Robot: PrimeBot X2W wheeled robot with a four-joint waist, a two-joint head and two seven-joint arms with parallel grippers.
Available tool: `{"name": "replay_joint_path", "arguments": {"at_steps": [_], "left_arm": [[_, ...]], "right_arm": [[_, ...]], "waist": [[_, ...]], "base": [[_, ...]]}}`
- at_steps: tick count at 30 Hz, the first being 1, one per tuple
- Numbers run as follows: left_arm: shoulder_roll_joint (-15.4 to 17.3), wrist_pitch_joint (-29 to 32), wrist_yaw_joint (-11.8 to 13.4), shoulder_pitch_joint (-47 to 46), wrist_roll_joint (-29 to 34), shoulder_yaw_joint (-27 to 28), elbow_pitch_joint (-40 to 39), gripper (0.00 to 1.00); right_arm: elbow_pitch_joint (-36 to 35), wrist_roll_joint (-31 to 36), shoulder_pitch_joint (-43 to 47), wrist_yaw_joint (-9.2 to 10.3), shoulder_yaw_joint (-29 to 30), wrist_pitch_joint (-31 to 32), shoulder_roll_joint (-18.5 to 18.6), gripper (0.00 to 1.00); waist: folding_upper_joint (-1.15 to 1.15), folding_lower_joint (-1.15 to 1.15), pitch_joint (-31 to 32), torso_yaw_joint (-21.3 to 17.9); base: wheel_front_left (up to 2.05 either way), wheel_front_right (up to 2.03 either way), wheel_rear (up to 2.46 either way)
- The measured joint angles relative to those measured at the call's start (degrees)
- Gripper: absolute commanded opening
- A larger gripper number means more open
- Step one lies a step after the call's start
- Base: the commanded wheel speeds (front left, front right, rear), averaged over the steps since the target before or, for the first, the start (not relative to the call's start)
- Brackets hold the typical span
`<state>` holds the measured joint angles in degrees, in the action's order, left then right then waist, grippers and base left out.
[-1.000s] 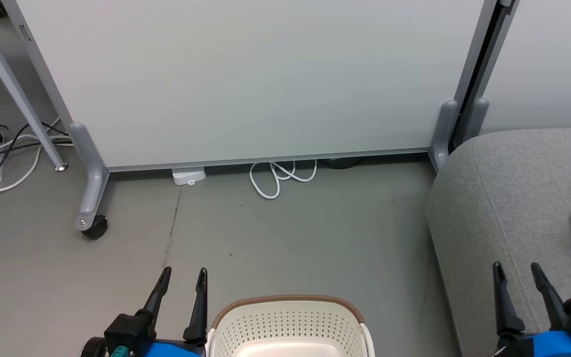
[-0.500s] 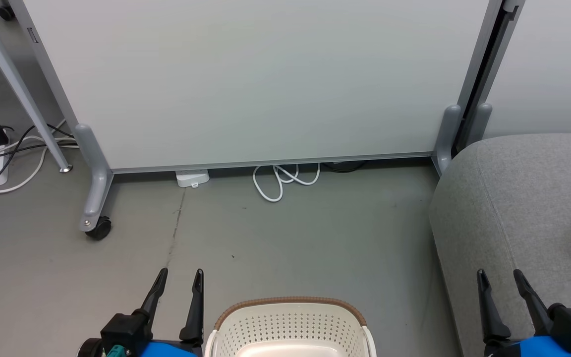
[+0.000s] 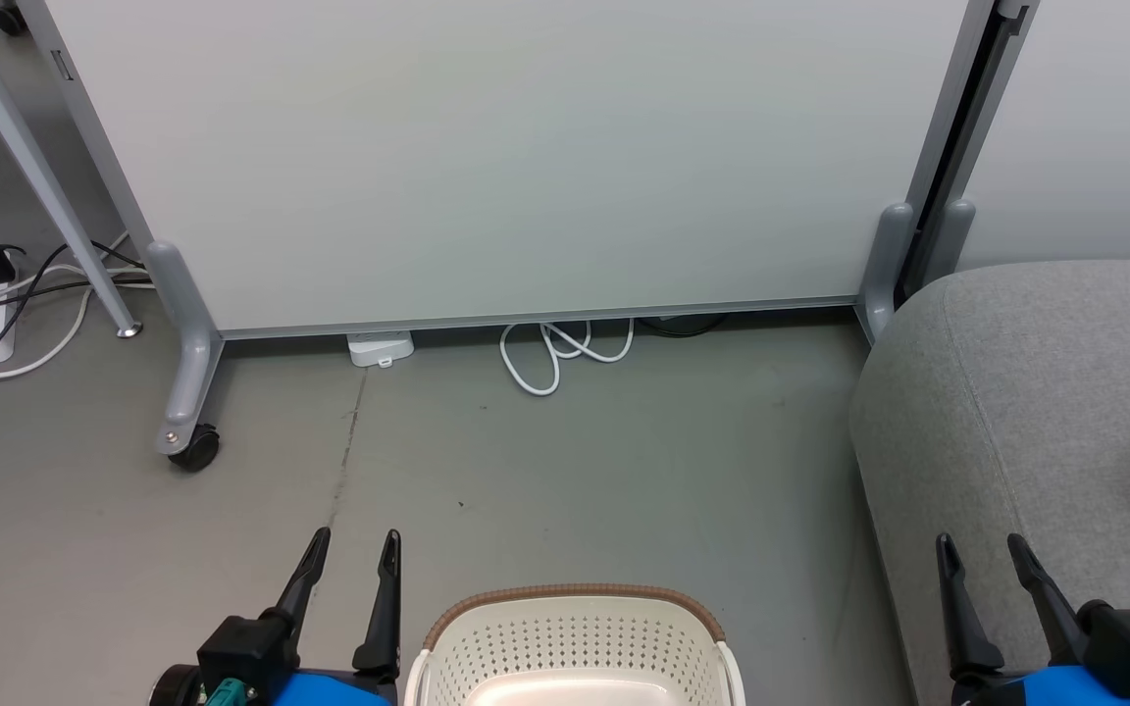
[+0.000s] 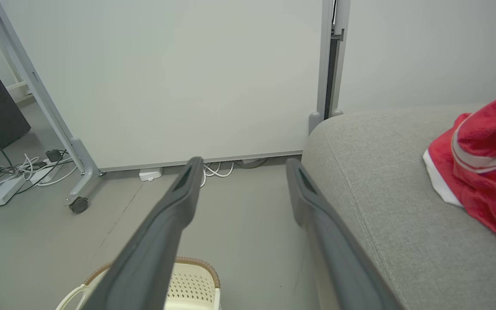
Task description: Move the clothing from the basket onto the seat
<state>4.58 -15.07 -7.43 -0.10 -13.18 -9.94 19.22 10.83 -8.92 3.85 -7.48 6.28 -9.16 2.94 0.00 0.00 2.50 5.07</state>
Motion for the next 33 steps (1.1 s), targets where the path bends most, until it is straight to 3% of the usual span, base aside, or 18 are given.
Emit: {"name": "replay_joint_path", "arguments": {"at_steps": [9,10,19,33], "left_arm": [[0.47,0.0,0.0,-0.08,-0.04,-0.56,-0.07,1.0],[0.45,0.01,0.0,-0.03,-0.19,-0.65,0.03,0.0],[0.31,0.44,0.0,3.0,-0.51,-0.62,3.81,0.0],[0.32,3.81,0.0,2.87,-15.12,1.68,2.82,0.0]], "right_arm": [[0.21,-0.42,0.15,0.0,-0.45,-0.08,0.0,1.0],[0.36,-0.46,0.16,0.0,-0.45,-0.11,-0.01,0.0],[4.67,-0.68,0.42,0.0,-0.46,0.12,-0.52,0.0],[4.85,-15.41,-0.13,0.0,-0.32,3.03,-0.57,0.0]], "waist": [[0.0,0.0,-0.23,0.24],[0.0,0.0,-0.28,0.27],[0.0,0.01,-0.3,0.24],[0.0,0.02,-0.56,-0.36]], "base": [[0.0,0.0,0.0],[0.0,0.0,0.0],[0.0,0.0,0.0],[0.0,0.0,0.0]]}}
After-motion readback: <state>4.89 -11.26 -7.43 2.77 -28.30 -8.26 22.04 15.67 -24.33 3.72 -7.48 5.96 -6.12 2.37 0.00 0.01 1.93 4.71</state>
